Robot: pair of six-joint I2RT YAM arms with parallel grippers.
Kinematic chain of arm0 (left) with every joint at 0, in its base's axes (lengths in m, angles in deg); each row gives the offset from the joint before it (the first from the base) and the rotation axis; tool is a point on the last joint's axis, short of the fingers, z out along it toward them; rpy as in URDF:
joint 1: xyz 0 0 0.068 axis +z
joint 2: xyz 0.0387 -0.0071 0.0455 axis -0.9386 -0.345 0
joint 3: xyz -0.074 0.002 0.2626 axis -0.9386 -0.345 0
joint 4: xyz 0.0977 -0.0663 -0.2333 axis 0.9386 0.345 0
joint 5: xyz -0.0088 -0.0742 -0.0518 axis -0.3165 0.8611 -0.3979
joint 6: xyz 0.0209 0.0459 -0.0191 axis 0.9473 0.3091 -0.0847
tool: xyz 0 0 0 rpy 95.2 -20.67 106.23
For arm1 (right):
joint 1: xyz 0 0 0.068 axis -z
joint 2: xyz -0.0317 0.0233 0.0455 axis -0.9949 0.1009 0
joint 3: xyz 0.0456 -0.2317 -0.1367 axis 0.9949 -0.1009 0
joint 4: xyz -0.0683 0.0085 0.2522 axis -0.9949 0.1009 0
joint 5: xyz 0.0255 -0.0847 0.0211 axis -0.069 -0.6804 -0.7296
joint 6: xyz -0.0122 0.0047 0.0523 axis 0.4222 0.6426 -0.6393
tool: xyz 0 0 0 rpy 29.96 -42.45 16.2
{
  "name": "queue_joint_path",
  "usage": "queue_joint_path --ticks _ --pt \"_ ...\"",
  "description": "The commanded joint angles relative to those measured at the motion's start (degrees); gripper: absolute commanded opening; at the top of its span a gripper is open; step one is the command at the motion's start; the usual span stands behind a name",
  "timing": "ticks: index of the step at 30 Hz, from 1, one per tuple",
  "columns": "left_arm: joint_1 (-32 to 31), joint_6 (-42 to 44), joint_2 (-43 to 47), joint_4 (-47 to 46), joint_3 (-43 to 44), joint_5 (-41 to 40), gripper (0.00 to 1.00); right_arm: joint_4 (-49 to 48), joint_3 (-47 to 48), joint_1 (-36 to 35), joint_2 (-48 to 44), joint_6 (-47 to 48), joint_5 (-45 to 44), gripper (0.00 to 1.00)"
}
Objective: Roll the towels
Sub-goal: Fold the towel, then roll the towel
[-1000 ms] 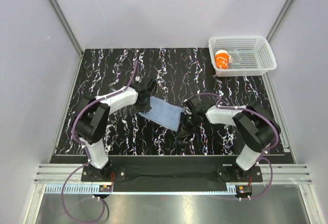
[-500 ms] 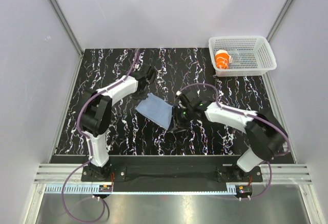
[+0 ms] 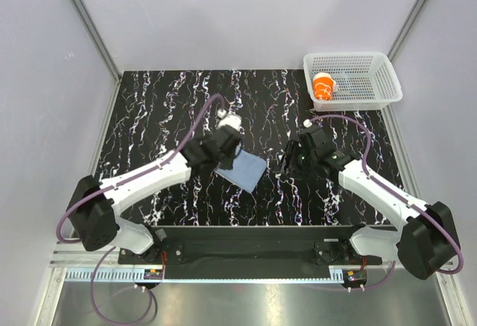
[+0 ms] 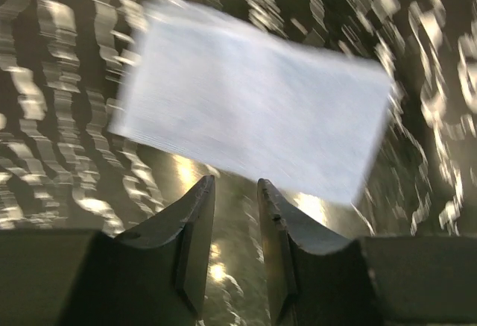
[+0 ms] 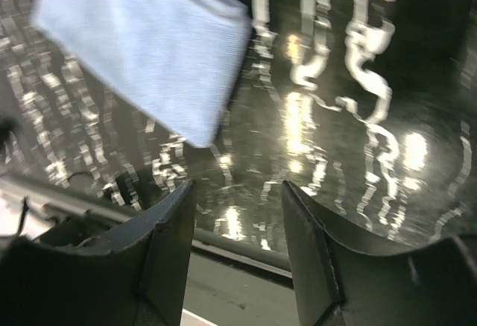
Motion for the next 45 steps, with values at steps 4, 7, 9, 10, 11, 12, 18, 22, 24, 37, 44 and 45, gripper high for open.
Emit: queue_joint_path --ticks 4,7,9,10,11,12,18,22,24,37,44,45 --pt "-11.07 -3.1 -6.09 -7.84 -2.34 -0.61 0.35 0.8 -4.47 1.73 -3.17 -4.23 -3.71 0.56" --pt "-13.79 -3.64 -10.66 -9.25 -0.85 0.18 0.35 0.8 -5.53 2.08 -4.58 -4.67 -3.54 0.56" --pt "-14.59 -3.64 -12.43 -9.43 0.04 0.27 0.35 1.33 -5.89 2.09 -4.77 -4.41 -3.36 0.56" --pt "-15.03 -3.64 -13.57 -9.6 0.39 0.18 0.35 1.33 -6.06 2.26 -5.11 -4.49 -3.27 0.56" --pt "-15.56 -3.55 -14.19 -9.52 1.0 0.18 0.35 1.42 -6.24 2.35 -5.03 -4.32 -3.19 0.56" --pt "-15.65 -3.63 -14.72 -9.6 1.18 0.26 0.35 1.59 -6.33 2.35 -5.12 -4.23 -3.27 0.56" --pt "-16.53 -3.29 -16.83 -11.27 0.83 1.58 0.35 0.98 -7.12 2.61 -5.12 -4.06 -2.57 0.56" --pt "-17.14 -2.93 -18.32 -11.63 1.45 1.23 0.36 0.89 -7.29 2.7 -4.59 -3.88 -2.22 0.56" --pt "-17.14 -2.84 -19.46 -11.63 1.71 1.23 0.39 0.54 -7.38 2.7 -4.5 -3.79 -1.78 0.56" --pt "-17.23 -3.02 -22.98 -11.28 1.89 -2.72 0.41 0.63 -7.73 2.79 -4.41 -3.26 -0.81 0.55" --pt "-17.41 -1.97 -19.12 -11.19 0.66 -7.2 0.45 0.02 -7.73 2.79 -3.89 -3.09 -0.46 0.55" --pt "-17.41 -1.7 -19.38 -10.93 1.01 -7.29 0.45 -0.08 -7.65 2.79 -3.54 -3.09 -0.29 0.55"
